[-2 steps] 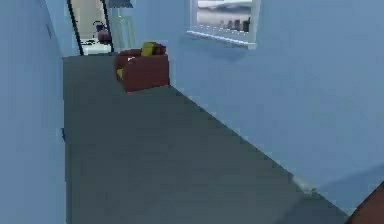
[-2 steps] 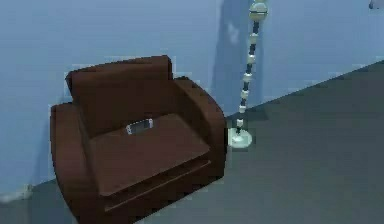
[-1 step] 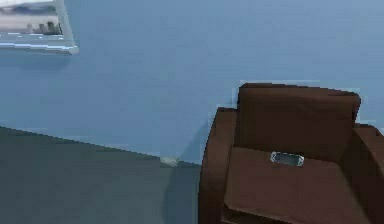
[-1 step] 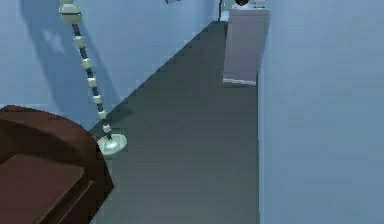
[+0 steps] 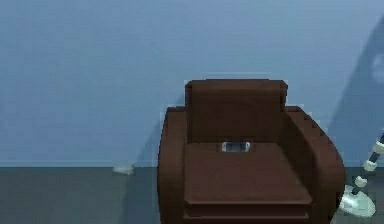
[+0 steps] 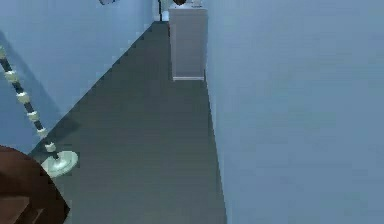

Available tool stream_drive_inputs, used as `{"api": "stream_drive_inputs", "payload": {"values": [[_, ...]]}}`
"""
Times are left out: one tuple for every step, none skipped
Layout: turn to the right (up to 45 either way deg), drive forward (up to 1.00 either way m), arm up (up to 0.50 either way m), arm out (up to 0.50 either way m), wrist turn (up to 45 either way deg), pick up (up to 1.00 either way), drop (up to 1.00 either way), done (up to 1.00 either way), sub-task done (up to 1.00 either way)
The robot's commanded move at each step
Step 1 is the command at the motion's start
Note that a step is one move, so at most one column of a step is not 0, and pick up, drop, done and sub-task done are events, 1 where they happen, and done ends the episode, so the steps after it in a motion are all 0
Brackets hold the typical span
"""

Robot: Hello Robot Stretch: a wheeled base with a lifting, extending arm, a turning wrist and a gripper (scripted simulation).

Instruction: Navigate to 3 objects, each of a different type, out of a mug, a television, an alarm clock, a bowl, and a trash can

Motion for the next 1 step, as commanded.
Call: {"api": "stream_drive_inputs", "payload": {"values": [[0.0,0.05,0.0,0.0,0.0,0.0,0.0,0.0,0.0]]}}
